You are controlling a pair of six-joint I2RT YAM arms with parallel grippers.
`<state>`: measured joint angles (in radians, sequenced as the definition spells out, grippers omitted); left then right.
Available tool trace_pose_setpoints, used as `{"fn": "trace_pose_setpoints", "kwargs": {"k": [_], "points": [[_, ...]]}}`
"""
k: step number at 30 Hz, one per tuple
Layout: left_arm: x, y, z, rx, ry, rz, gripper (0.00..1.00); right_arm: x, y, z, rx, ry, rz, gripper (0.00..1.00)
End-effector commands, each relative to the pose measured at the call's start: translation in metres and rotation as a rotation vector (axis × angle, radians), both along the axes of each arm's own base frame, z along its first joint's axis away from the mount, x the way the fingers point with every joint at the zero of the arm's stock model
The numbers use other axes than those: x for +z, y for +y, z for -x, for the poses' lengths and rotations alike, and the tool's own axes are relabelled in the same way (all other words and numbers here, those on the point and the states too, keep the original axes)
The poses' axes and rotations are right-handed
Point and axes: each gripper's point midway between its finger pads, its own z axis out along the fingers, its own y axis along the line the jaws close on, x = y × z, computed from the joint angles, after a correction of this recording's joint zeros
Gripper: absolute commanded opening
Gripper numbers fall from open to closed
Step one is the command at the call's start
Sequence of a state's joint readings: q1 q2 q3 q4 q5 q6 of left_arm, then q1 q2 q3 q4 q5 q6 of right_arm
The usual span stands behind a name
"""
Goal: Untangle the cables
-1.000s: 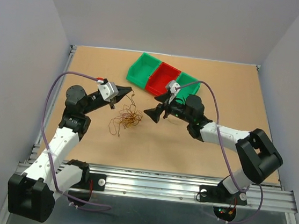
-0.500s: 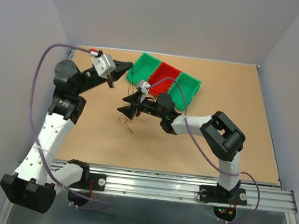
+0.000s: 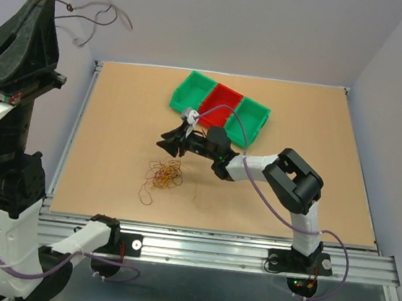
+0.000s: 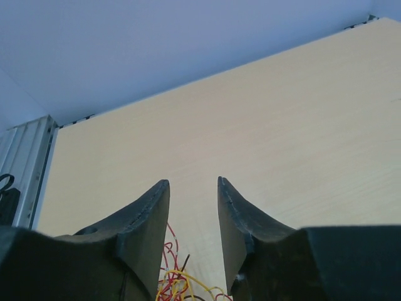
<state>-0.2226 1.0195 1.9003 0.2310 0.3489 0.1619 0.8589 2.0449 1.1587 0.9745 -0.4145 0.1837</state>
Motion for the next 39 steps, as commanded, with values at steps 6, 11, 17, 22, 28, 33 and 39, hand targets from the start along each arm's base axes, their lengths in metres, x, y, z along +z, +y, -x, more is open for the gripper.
{"fn": "trace_pose_setpoints", "kwargs": {"k": [6,11,17,22,28,33,39], "points": [[-0.124,-0.047,-0.100,-0.130,0.270,-0.118,0.00,0.056,-0.022,0.004,-0.080,-0.129,-0.083,0.62],[-0.203,-0.057,-0.139,-0.122,0.397,-0.173,0.00,0.083,-0.056,0.005,-0.206,-0.186,-0.098,0.63],[-0.283,-0.071,-0.155,-0.178,0.494,-0.219,0.00,0.088,-0.089,0.007,-0.314,-0.222,-0.079,0.70],[-0.330,-0.086,-0.148,-0.283,0.536,-0.247,0.00,0.094,-0.124,0.001,-0.466,-0.254,-0.062,0.88],[-0.373,-0.098,-0.152,-0.335,0.617,-0.298,0.00,0.092,-0.124,0.021,-0.375,-0.325,-0.033,0.98],[-0.384,-0.112,-0.147,-0.404,0.640,-0.337,0.00,0.087,-0.112,0.018,-0.342,-0.320,-0.034,1.00],[-0.395,-0.126,-0.143,-0.477,0.671,-0.388,0.00,0.093,-0.107,0.021,-0.324,-0.324,-0.116,1.00]]}}
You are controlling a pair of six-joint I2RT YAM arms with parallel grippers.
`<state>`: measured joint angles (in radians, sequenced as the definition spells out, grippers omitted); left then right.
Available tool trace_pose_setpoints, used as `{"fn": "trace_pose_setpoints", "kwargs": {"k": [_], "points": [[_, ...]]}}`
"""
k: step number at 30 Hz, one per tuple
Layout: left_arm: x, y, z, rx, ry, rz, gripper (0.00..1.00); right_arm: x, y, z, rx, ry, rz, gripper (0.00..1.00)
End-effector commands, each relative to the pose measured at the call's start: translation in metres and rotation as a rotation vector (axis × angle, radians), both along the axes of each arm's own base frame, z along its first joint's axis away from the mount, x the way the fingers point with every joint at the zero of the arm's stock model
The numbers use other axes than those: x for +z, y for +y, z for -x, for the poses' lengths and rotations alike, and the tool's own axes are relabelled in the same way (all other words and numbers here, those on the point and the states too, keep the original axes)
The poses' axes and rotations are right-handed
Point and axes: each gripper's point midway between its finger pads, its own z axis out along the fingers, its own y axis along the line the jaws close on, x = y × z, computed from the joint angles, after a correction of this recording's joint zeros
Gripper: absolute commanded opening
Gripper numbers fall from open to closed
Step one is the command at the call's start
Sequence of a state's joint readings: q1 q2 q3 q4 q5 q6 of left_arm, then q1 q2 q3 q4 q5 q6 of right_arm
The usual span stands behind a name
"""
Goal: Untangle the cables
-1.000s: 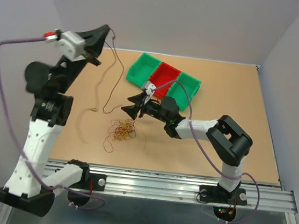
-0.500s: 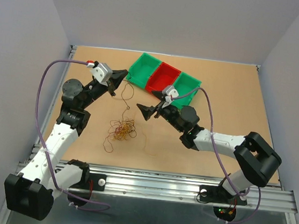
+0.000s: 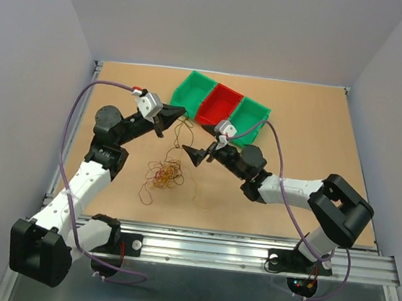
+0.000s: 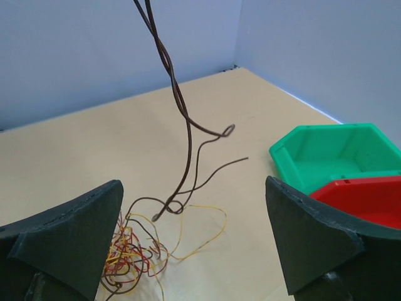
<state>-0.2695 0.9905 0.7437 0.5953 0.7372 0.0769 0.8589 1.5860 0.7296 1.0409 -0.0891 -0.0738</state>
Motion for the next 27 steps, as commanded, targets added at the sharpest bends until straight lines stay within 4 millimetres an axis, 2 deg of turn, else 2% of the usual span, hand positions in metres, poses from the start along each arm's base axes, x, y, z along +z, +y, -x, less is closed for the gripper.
{"fn": "trace_pose_setpoints", "kwargs": {"k": [1,10,12,14,15,16,20,27], "points": [[0.011,-0.012,0.011,-0.085,-0.047,-0.003,0.00,0.034,0.007,0.011,0.059,-0.093,-0.119,1.00],[-0.004,-0.039,0.033,-0.290,-0.006,-0.052,0.00,0.036,0.004,-0.001,-0.002,-0.080,-0.169,0.98],[-0.003,-0.042,0.040,-0.320,-0.010,-0.058,0.00,0.038,0.002,0.000,-0.004,-0.088,-0.182,0.90],[-0.001,-0.042,0.045,-0.339,-0.019,-0.061,0.00,0.038,0.001,0.003,0.005,-0.098,-0.176,0.72],[0.001,-0.042,0.046,-0.336,-0.022,-0.059,0.00,0.038,0.001,0.005,0.014,-0.104,-0.171,0.59],[0.003,-0.040,0.043,-0.310,-0.019,-0.052,0.00,0.038,0.003,0.008,0.033,-0.114,-0.165,0.54],[0.012,-0.031,0.035,-0.223,-0.027,-0.030,0.00,0.036,0.005,0.018,0.084,-0.136,-0.138,0.52],[0.019,-0.025,0.035,-0.200,-0.036,-0.017,0.00,0.023,0.019,0.028,0.177,-0.141,-0.048,0.43]]}}
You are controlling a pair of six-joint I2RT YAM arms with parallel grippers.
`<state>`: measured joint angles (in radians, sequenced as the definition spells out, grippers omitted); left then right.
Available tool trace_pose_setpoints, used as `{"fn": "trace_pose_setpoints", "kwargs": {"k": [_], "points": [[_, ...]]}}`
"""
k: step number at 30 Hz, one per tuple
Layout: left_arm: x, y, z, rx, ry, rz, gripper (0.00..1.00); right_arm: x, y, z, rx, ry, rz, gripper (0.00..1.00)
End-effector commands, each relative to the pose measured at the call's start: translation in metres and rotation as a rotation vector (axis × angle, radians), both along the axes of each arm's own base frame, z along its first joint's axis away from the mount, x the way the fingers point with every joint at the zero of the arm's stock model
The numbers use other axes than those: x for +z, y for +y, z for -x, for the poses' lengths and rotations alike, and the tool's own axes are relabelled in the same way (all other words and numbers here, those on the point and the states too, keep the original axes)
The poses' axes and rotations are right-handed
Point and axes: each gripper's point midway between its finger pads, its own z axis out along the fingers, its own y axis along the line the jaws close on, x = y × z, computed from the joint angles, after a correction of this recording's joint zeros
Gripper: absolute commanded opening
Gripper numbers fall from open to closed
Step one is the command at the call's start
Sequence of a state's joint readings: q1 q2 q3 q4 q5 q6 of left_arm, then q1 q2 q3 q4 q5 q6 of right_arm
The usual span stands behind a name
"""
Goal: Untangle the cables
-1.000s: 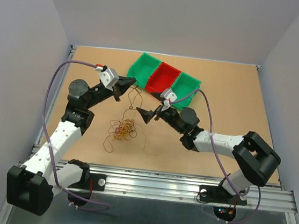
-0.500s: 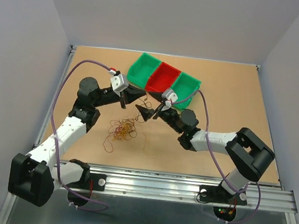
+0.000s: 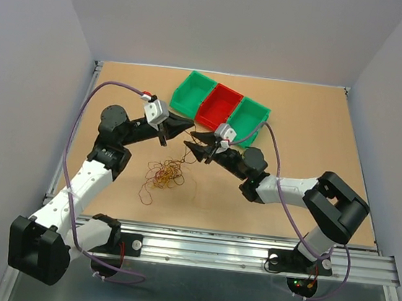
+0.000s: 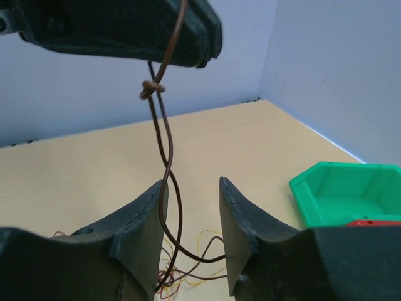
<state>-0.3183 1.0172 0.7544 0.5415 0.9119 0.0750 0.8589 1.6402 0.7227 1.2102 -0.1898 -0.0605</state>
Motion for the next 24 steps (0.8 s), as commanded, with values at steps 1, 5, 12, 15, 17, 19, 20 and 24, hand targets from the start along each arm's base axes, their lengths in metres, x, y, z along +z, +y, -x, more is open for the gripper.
{"fn": "trace_pose_setpoints", "kwargs": {"k": [1,5,12,15,17,19,20,24], "points": [[0.038,0.007,0.003,0.028,-0.092,0.045,0.00,0.006,0.009,0.016,0.086,-0.066,0.042,0.41],[0.041,0.021,-0.013,0.120,-0.072,0.067,0.00,-0.001,0.019,0.028,0.174,-0.074,0.088,0.36],[0.031,0.046,-0.050,0.205,0.033,0.103,0.00,-0.005,0.023,0.053,0.306,-0.107,0.123,0.21],[0.017,0.049,-0.069,0.227,0.087,0.097,0.00,-0.002,0.023,0.058,0.330,-0.108,0.118,0.12],[0.012,0.051,-0.080,0.235,0.105,0.089,0.00,0.000,0.023,0.059,0.338,-0.109,0.115,0.07],[-0.005,0.051,-0.095,0.251,0.150,0.073,0.00,0.003,0.022,0.063,0.349,-0.116,0.111,0.07],[-0.014,0.052,-0.106,0.262,0.180,0.065,0.00,0.001,0.021,0.063,0.349,-0.111,0.114,0.07],[-0.039,0.057,-0.135,0.311,0.234,0.030,0.00,0.006,0.017,0.067,0.352,-0.118,0.107,0.07]]}}
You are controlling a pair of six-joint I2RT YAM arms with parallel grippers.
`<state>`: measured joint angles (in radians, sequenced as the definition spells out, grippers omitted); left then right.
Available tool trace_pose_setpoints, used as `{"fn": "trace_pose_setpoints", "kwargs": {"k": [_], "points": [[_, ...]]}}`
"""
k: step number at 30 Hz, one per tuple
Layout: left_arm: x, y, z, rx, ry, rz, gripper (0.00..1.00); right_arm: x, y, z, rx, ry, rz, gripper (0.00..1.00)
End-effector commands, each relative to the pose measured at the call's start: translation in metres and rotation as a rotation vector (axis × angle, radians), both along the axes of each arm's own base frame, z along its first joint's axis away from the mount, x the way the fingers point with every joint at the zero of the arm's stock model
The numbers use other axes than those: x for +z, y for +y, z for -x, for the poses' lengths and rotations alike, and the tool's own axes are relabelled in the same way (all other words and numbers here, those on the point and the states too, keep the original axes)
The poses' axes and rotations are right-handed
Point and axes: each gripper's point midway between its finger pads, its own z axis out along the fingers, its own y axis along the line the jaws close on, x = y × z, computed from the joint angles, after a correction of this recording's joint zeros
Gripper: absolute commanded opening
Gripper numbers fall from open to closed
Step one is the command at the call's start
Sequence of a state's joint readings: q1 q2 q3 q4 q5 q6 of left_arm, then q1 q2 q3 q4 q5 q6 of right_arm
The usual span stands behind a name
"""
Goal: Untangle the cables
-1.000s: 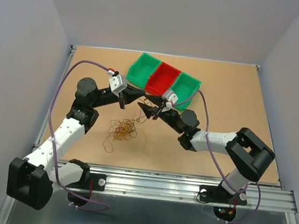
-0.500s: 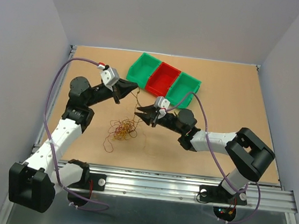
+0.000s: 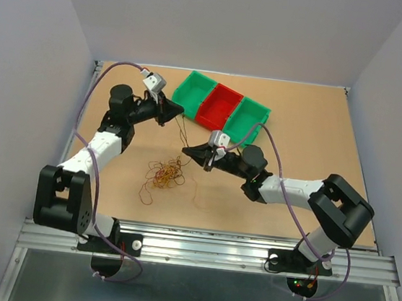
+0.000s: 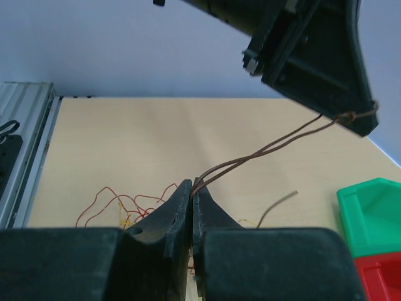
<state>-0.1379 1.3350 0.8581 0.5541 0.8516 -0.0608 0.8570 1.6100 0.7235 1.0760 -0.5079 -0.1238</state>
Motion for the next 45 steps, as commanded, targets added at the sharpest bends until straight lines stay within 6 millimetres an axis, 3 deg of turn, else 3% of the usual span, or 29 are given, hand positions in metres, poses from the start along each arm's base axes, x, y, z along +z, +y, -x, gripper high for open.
{"fn": "trace_pose_setpoints", "kwargs": {"k": [1,4,8,13,16,20,25,27,33,34,41,45], "points": [[0.011,0.013,-0.038,0.095,-0.057,-0.033,0.00,0.028,-0.002,0.018,0.061,-0.057,-0.050,0.06],[-0.020,0.012,-0.059,0.089,0.035,-0.072,0.00,0.037,-0.007,0.013,0.015,-0.046,-0.076,0.00],[-0.067,-0.003,-0.079,0.012,0.216,-0.115,0.00,0.055,-0.018,-0.014,-0.150,0.038,-0.158,0.01],[-0.093,-0.018,-0.085,-0.017,0.254,-0.171,0.00,0.080,-0.023,-0.036,-0.258,0.087,-0.252,0.01],[-0.097,-0.023,-0.084,-0.033,0.256,-0.183,0.00,0.100,-0.027,-0.053,-0.334,0.084,-0.316,0.00],[-0.100,-0.030,-0.080,-0.056,0.264,-0.193,0.02,0.119,-0.026,-0.061,-0.358,0.073,-0.361,0.01],[-0.104,-0.049,-0.067,-0.108,0.270,-0.217,0.04,0.130,-0.033,-0.075,-0.420,0.105,-0.452,0.01],[-0.103,-0.060,-0.058,-0.141,0.272,-0.218,0.04,0.125,-0.036,-0.080,-0.429,0.129,-0.482,0.00],[-0.099,-0.075,-0.041,-0.201,0.271,-0.218,0.04,0.141,-0.072,-0.083,-0.503,0.138,-0.724,0.00],[-0.098,-0.075,-0.039,-0.206,0.268,-0.217,0.04,0.141,-0.085,-0.089,-0.557,0.145,-0.778,0.01],[-0.088,-0.074,-0.032,-0.210,0.246,-0.213,0.04,0.128,-0.128,-0.129,-0.889,0.185,-0.860,0.01],[-0.082,-0.076,-0.026,-0.215,0.223,-0.219,0.04,0.122,-0.135,-0.152,-1.024,0.179,-0.818,0.01]]}}
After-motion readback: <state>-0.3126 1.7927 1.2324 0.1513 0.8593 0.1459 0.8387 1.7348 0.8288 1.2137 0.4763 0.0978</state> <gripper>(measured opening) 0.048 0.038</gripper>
